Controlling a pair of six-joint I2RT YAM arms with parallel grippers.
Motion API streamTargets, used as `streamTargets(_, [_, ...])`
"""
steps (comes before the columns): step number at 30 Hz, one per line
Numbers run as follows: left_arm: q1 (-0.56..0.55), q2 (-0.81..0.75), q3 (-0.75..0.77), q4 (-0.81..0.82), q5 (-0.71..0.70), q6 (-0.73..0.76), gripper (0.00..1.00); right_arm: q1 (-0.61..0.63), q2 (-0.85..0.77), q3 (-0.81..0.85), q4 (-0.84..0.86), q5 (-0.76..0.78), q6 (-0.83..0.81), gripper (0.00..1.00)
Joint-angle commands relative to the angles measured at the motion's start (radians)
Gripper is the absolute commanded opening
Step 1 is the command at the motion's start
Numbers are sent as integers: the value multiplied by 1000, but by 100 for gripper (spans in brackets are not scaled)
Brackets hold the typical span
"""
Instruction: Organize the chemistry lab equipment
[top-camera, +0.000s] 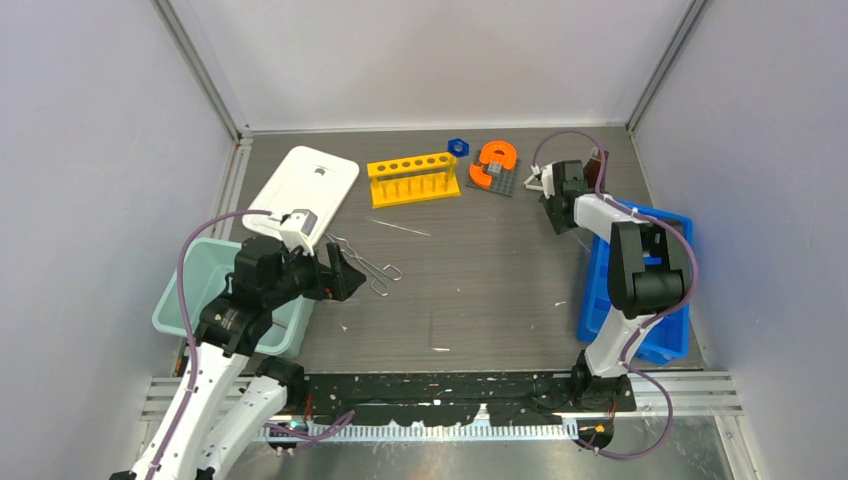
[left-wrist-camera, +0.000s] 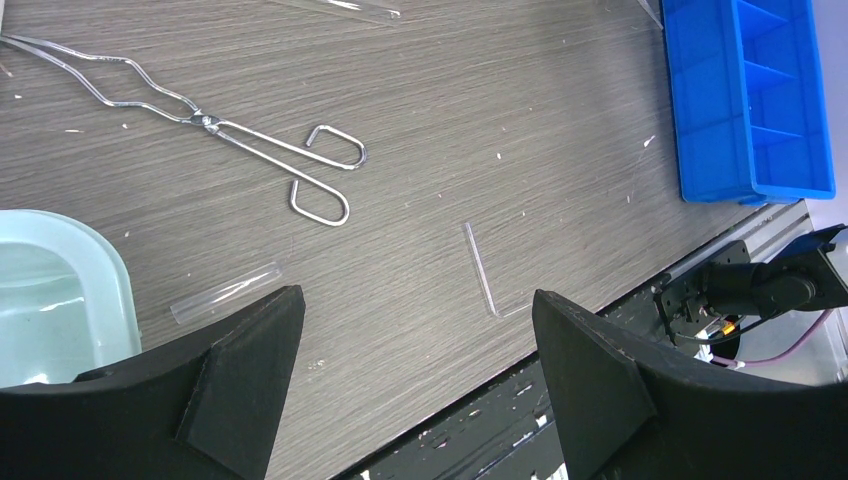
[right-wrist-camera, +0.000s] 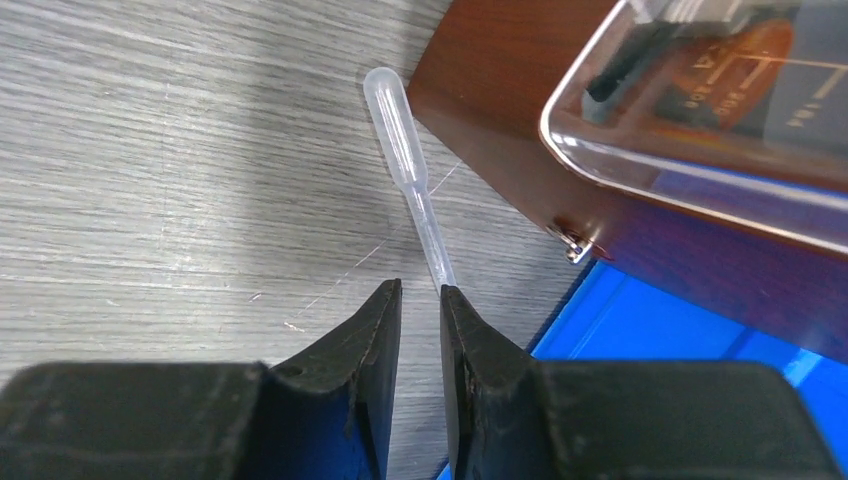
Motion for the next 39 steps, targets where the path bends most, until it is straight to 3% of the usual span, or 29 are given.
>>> streamTargets(1, [-3, -6, -1, 18, 7, 10, 88, 4, 17, 40, 31, 15, -39, 27])
streamTargets(29, [-3, -5, 0, 18, 10, 11, 88, -21, 112, 74, -8, -16, -75, 25])
streamTargets(39, [-3, -4, 0, 18, 9, 11, 88, -11, 84, 110, -121, -134, -107, 3])
